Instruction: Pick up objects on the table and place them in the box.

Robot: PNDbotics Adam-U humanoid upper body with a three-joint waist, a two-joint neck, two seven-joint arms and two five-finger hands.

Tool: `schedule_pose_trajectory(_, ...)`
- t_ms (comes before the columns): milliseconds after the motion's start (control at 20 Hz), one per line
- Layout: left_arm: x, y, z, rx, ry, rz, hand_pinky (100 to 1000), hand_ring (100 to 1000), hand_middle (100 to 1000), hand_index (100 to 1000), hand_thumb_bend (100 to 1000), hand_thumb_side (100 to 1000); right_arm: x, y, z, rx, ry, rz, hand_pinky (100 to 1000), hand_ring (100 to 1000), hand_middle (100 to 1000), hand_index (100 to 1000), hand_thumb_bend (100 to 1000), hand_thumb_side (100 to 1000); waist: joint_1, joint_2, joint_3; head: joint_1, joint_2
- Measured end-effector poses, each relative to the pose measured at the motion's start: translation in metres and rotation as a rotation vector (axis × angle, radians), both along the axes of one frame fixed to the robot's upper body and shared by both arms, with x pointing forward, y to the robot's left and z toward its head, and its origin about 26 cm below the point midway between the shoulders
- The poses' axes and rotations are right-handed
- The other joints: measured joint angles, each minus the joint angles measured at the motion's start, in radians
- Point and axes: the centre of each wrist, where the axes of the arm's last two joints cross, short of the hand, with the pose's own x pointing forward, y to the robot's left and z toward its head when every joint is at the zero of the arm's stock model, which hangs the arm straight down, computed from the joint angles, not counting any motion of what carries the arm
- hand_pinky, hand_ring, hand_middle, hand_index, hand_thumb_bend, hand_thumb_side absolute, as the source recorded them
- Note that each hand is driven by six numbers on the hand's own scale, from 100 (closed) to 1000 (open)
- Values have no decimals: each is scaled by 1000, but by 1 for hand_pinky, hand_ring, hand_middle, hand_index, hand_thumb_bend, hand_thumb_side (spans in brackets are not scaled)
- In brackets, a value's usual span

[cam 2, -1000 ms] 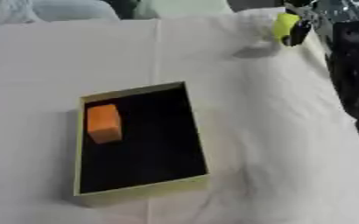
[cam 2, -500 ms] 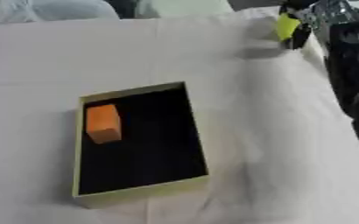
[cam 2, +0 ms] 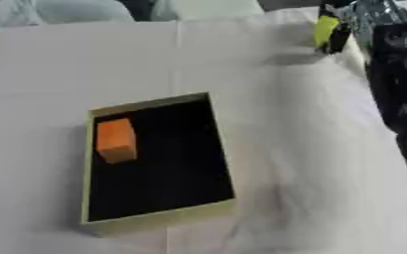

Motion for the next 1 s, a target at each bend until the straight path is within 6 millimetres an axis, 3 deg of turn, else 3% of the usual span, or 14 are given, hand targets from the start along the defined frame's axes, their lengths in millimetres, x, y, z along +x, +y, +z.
schedule_pose_trajectory(400, 0, 0, -1, 3, 5, 1, 886, 581, 658, 780, 397, 787, 0, 9, 5, 19, -51, 53, 724, 664, 522, 706, 273, 100, 0, -4, -8, 0, 2)
schedule_pose_trajectory(750, 0, 1, -1, 3, 7, 1, 884, 584, 658, 780, 403, 779, -6, 30, 25, -1, -113, 211, 715, 652, 513, 700, 275, 100, -2, -26, -24, 2, 11)
schedule_pose_trajectory(1000, 0, 1, -1, 3, 7, -1, 882, 587, 659, 780, 407, 774, -14, 43, 29, -52, -92, 336, 709, 655, 519, 700, 284, 100, -1, -37, -53, 10, 22)
